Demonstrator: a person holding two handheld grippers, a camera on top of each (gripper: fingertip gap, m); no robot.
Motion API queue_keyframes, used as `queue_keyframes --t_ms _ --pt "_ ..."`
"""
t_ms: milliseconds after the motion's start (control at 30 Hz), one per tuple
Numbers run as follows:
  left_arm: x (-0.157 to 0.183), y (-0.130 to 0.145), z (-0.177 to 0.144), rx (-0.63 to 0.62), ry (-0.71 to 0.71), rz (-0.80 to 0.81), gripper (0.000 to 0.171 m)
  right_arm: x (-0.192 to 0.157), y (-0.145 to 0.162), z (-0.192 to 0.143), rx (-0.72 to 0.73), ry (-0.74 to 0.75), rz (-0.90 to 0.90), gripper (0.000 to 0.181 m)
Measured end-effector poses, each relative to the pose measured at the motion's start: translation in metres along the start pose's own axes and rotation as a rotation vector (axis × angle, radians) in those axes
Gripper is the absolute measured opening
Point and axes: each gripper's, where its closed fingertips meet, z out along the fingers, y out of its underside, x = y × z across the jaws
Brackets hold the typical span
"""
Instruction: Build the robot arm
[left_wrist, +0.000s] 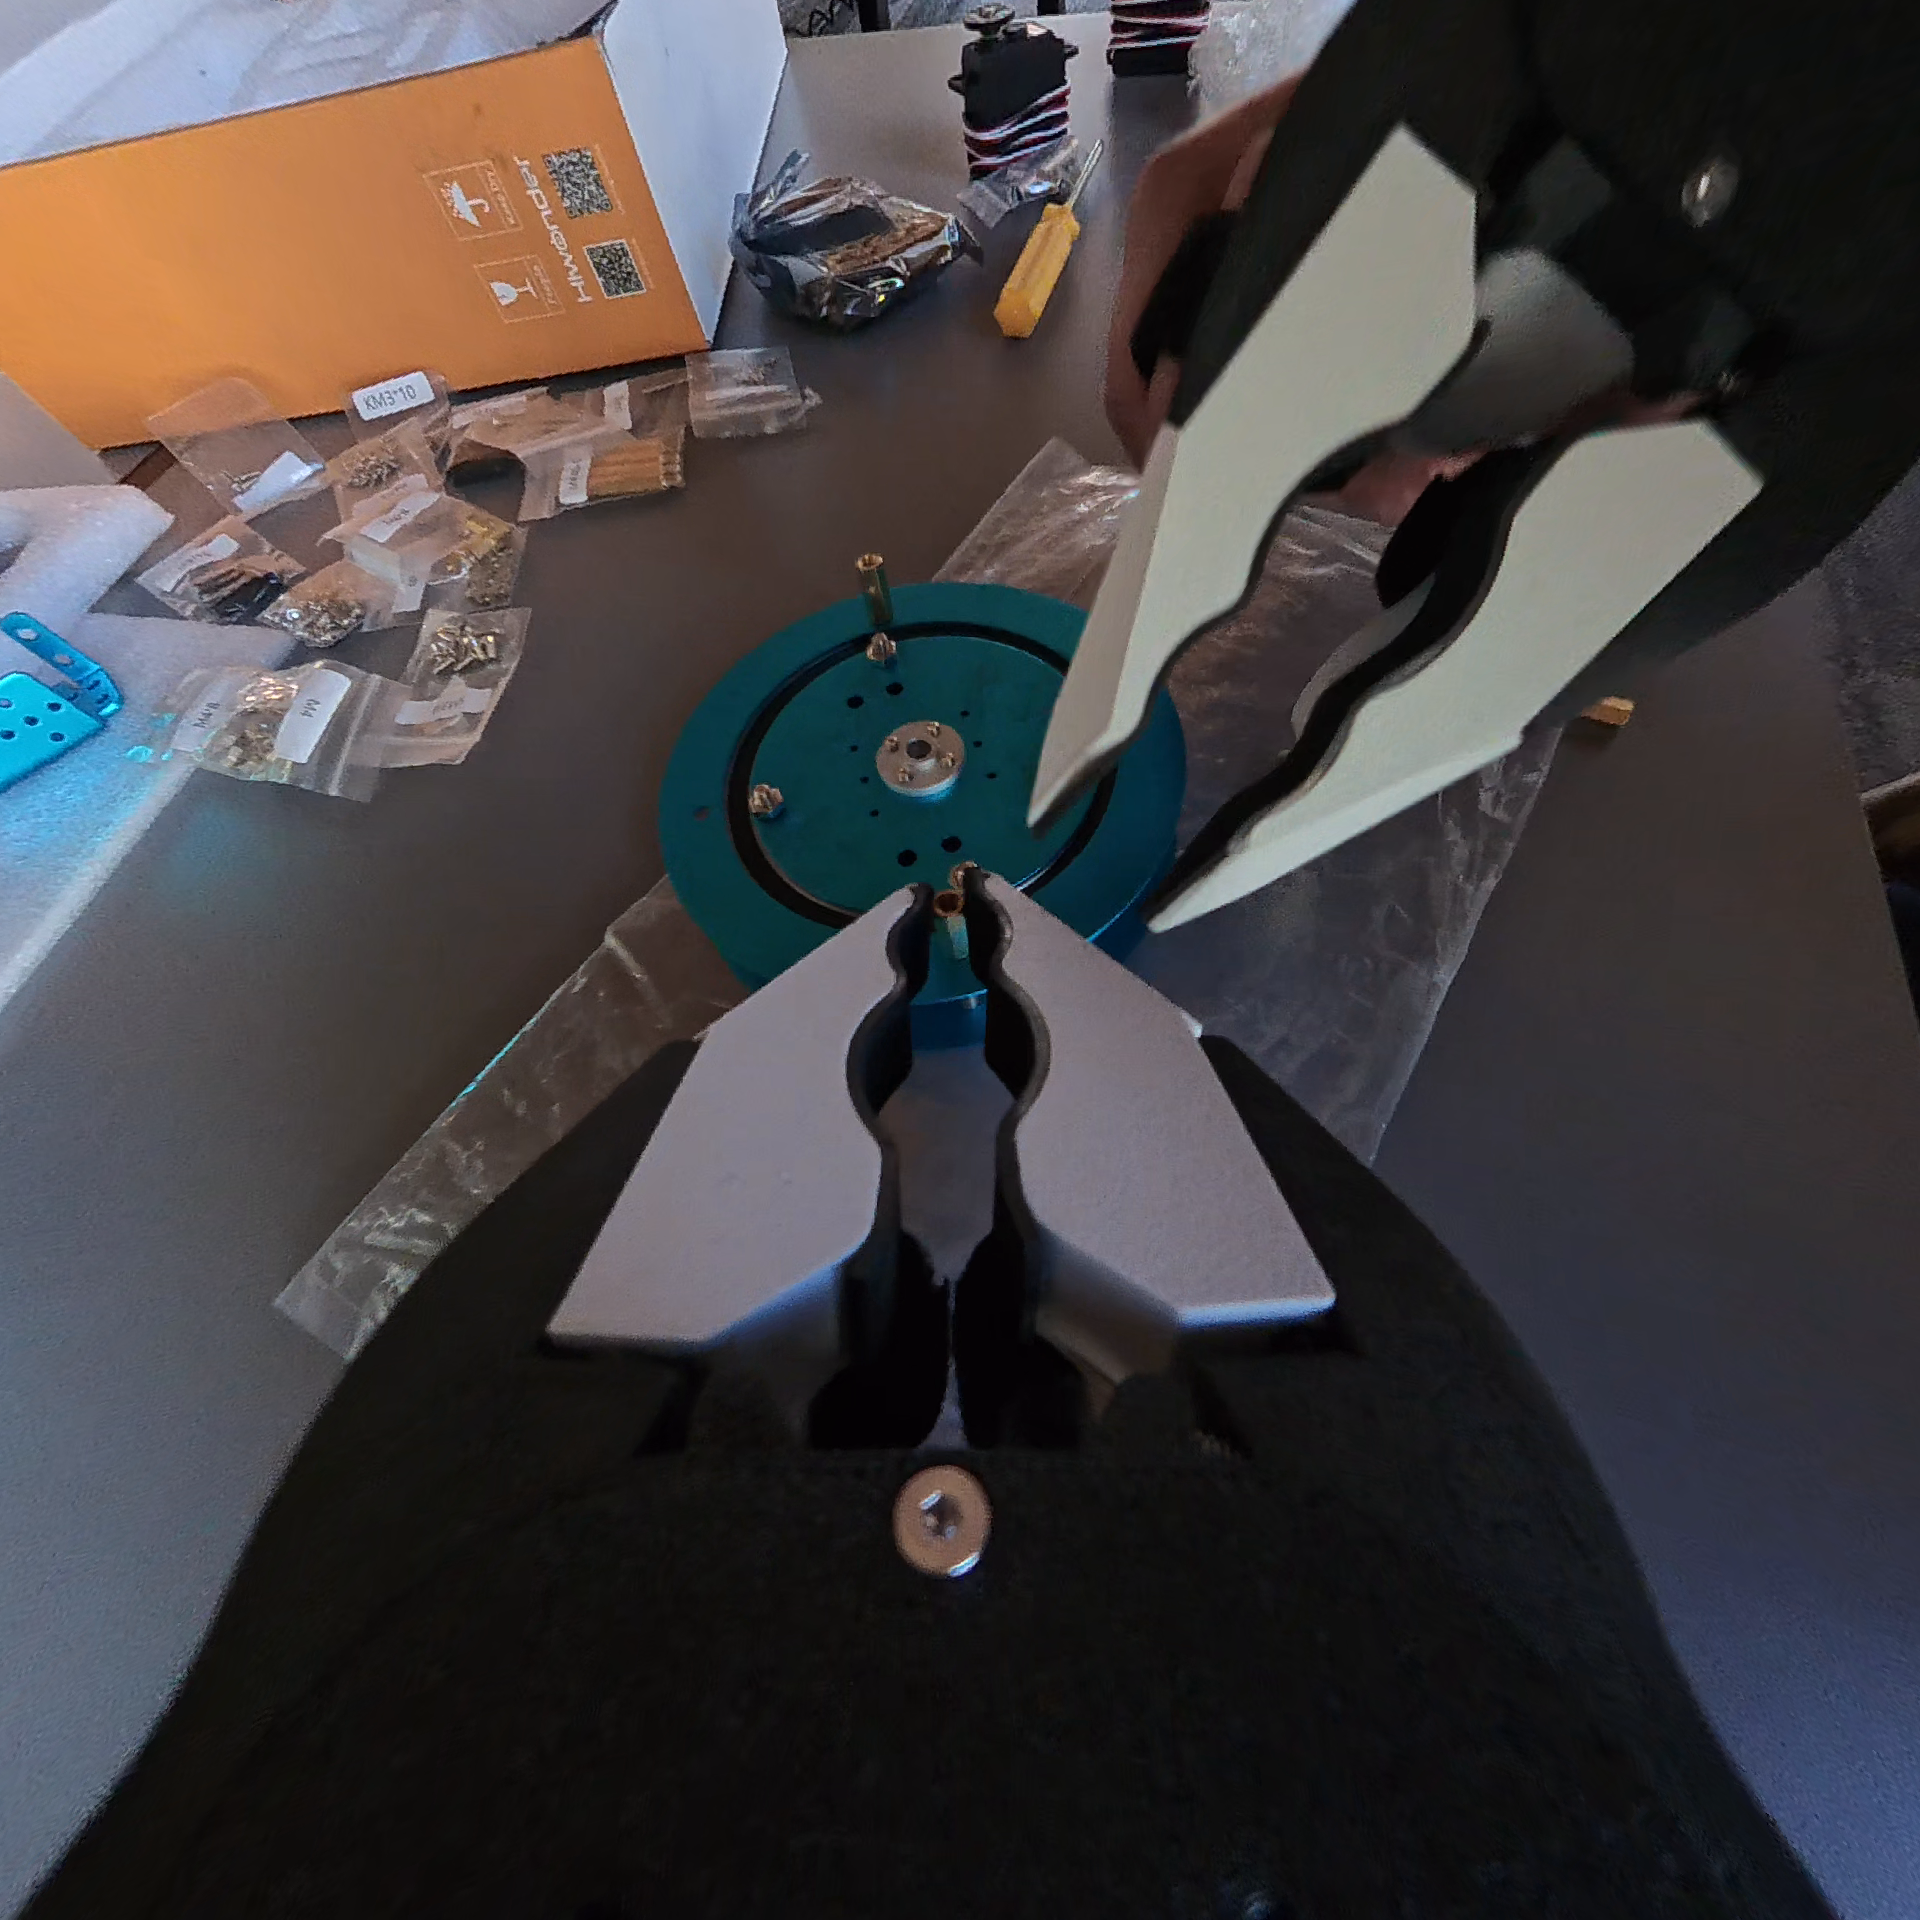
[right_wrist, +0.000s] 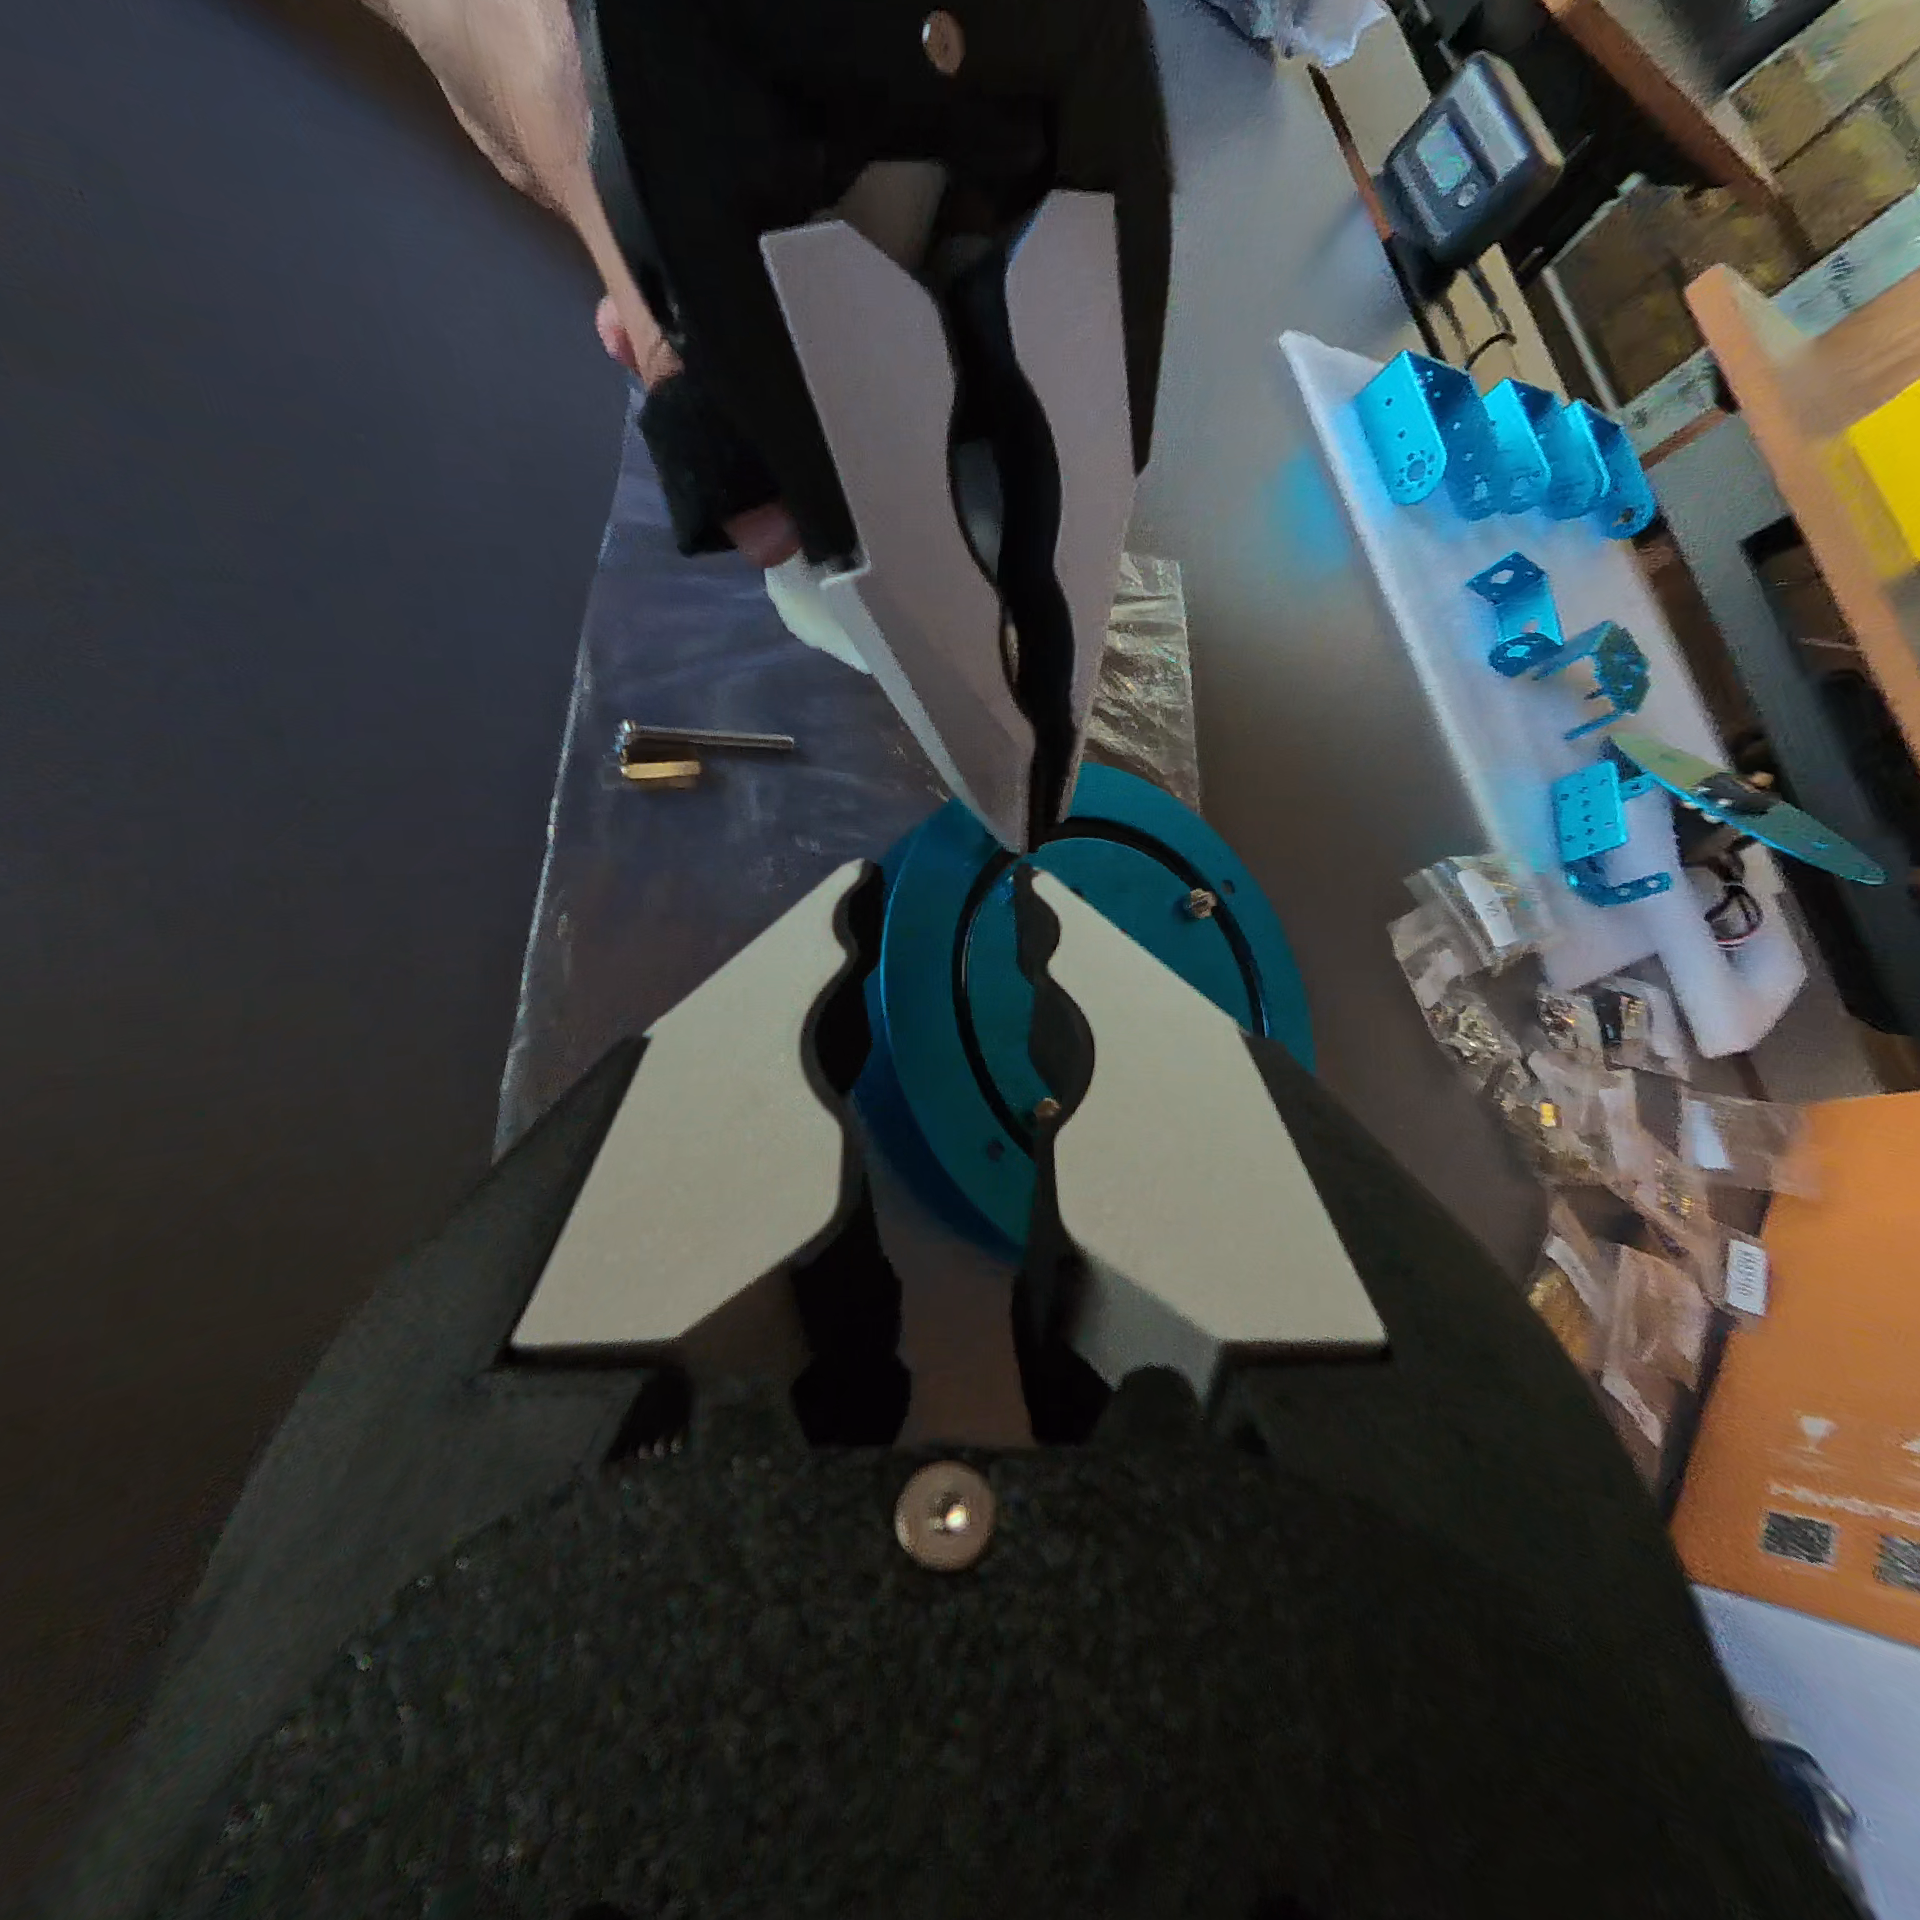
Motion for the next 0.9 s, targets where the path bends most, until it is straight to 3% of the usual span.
queue_keyframes --t_ms 167,367,567,733,900 --pt "0.002 0.000 0.000 0.006 0.025 -0.013 0.004 -0.009 0.009 0.011 -0.086 0.051 -0.029 0.020" --pt "0.006 0.001 -0.003 0.007 0.090 0.023 0.005 -0.002 0.017 0.009 -0.147 0.200 -0.209 0.010" --pt "0.017 0.003 -0.005 -0.053 0.258 0.191 0.005 -0.004 0.019 0.004 -0.126 0.115 -0.130 0.011" --pt "0.025 0.006 -0.009 -0.175 0.494 0.314 0.005 -0.009 0.018 0.002 -0.103 0.069 -0.093 0.011" --pt "0.022 0.003 -0.009 -0.243 0.594 0.295 0.007 -0.007 0.025 -0.007 -0.095 0.075 -0.100 0.011"
